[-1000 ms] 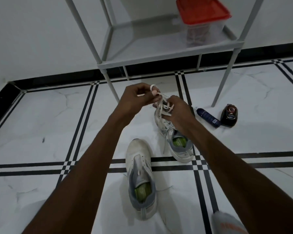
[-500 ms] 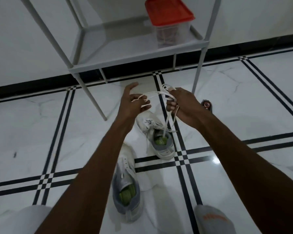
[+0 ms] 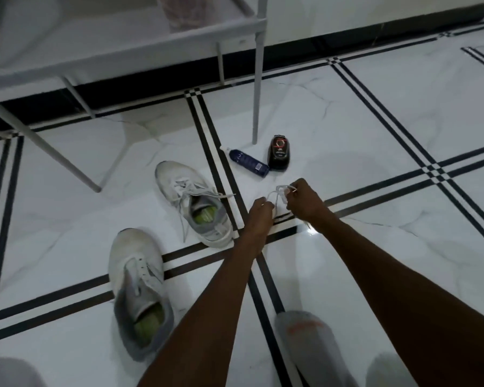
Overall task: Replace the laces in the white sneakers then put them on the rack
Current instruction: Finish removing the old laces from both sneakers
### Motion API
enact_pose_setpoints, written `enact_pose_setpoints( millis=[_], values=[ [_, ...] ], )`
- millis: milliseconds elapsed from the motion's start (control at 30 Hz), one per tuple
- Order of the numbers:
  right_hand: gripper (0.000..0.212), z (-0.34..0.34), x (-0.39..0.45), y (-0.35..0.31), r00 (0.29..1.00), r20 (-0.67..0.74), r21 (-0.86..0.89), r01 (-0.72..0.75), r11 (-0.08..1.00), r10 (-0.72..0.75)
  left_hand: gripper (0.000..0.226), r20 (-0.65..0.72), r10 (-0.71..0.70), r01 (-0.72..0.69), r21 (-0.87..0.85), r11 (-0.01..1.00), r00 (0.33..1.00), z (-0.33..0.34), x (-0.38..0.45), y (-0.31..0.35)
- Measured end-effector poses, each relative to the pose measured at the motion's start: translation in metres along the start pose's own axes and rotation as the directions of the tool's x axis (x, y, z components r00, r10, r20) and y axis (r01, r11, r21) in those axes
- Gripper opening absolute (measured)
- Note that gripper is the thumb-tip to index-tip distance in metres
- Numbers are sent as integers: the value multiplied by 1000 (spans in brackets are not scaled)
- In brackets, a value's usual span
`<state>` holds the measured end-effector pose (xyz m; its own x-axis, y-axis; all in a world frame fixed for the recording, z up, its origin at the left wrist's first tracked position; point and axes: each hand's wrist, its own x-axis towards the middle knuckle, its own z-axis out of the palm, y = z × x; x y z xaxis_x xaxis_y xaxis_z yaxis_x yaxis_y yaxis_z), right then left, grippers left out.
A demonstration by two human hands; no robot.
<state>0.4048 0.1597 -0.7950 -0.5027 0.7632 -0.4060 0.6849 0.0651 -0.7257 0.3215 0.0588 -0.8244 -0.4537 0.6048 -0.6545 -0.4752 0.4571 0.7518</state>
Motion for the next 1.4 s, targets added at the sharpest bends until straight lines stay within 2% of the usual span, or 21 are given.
enact_pose_setpoints(
  millis=[67, 100, 167, 233, 267, 333, 433, 533, 600, 667, 733, 767, 867, 900, 933, 1000, 1033, 1067, 1133, 1267, 1400],
  values=[
    [27, -3, -1, 6, 1000, 5, -156, -25, 987, 26, 21, -16, -13, 13, -23, 1000, 1000, 10, -13, 4],
    [25, -5, 0, 10, 999, 22, -241, -25, 970, 31, 17, -20, -14, 14, -21, 1000, 1000, 13, -14, 5],
    [27, -8, 5, 12, 999, 47, -353, 4, 936, 13, 23, -16, -25, 25, 45, 999, 1000, 15, -13, 3],
    [34, -12, 6, 10, 998, 70, -411, 29, 911, 0, 58, -2, -11, 11, 121, 993, 1000, 13, -10, 2],
    [36, -13, 5, 6, 997, 70, -438, 46, 898, -17, 64, 4, 4, -4, 164, 986, 1000, 11, -9, 2],
    [37, -15, 3, -3, 996, 54, -474, 87, 876, -70, 54, -12, 96, -90, 239, 967, 995, 5, -12, 7],
    [29, -11, 2, -25, 983, 10, -442, 167, 881, -182, 42, -57, 235, -214, 250, 944, 970, -9, -27, 20],
    [26, 5, -2, -52, 972, 39, -261, 232, 937, -230, 25, -122, 372, -347, 184, 920, 920, -33, -53, 29],
    [32, 23, -9, -72, 971, 129, -62, 211, 975, -202, 17, -234, 466, -433, 178, 883, 854, -54, -70, 31],
    [47, 47, -11, -87, 954, 207, -36, 231, 972, -219, 13, -386, 536, -456, 284, 844, 751, -80, -80, 31],
    [61, 70, -13, -97, 940, 258, -84, 250, 965, -221, 11, -495, 568, -388, 424, 818, 658, -104, -84, 29],
    [63, 81, -13, -102, 934, 285, -113, 256, 960, -215, 11, -526, 568, -340, 470, 815, 634, -118, -85, 26],
    [59, 104, -13, -107, 905, 368, -256, 319, 913, -213, 10, -589, 548, -203, 549, 811, 595, -151, -92, 12],
    [58, 108, -12, -107, 899, 385, -283, 331, 900, -210, 13, -606, 527, -108, 590, 800, 596, -161, -95, 4],
    [58, 112, -13, -106, 894, 391, -290, 344, 893, -218, 22, -622, 491, 50, 649, 760, 610, -172, -99, -4],
    [62, 121, -11, -105, 898, 376, -282, 347, 894, -230, 45, -645, 386, 403, 737, 542, 660, -192, -108, -22],
    [62, 126, -11, -106, 900, 367, -273, 346, 898, -235, 56, -649, 318, 483, 742, 464, 691, -201, -114, -29],
    [62, 131, -12, -107, 901, 361, -266, 348, 899, -242, 65, -649, 242, 503, 731, 461, 722, -208, -117, -34],
    [62, 141, -17, -108, 903, 352, -255, 345, 903, -246, 75, -624, 146, 461, 696, 551, 767, -218, -117, -39],
    [60, 160, -38, -102, 898, 350, -222, 358, 907, -268, 74, -591, 191, 368, 690, 624, 784, -241, -110, -34],
    [58, 173, -60, -92, 904, 339, -154, 328, 932, -262, 75, -566, 197, 382, 735, 560, 801, -273, -101, -19]
  ],
)
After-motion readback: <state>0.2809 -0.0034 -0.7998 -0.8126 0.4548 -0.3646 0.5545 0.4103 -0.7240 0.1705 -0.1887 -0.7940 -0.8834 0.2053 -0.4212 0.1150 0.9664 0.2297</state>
